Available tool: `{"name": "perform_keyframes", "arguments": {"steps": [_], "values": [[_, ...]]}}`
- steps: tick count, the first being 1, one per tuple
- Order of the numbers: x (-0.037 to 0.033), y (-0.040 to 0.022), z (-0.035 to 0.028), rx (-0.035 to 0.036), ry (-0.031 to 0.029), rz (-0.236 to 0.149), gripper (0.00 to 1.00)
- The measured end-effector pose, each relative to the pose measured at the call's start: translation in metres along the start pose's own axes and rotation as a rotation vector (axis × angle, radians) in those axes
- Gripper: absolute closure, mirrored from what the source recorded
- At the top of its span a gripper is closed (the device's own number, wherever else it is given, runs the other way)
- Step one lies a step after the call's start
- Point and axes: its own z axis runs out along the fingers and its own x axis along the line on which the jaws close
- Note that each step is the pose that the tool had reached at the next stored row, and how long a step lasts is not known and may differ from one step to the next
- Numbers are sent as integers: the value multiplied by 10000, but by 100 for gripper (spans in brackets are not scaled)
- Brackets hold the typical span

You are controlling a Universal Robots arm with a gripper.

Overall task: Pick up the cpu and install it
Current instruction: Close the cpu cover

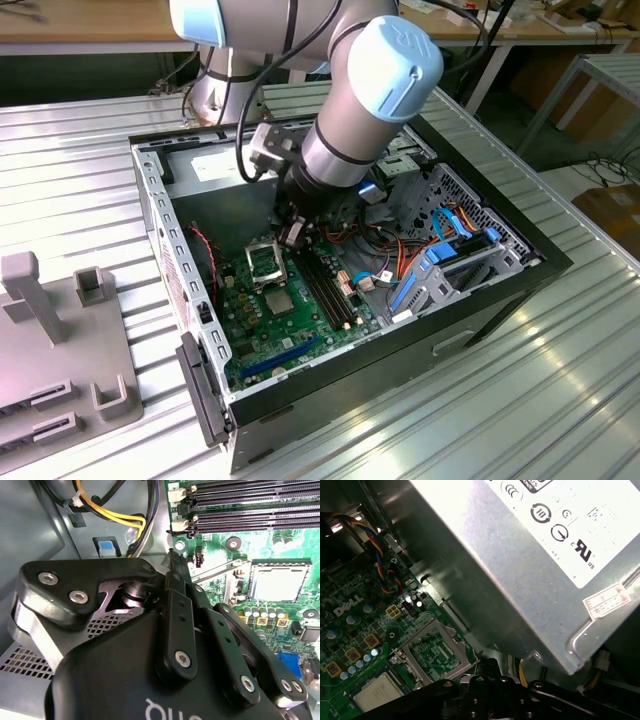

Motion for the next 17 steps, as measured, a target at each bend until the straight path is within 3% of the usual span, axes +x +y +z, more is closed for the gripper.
{"name": "perform_keyframes", "arguments": {"steps": [10,17], "values": [[-1,13,-39,64,122,-109,89],[-6,24,-87,184,291,-140,89]]}}
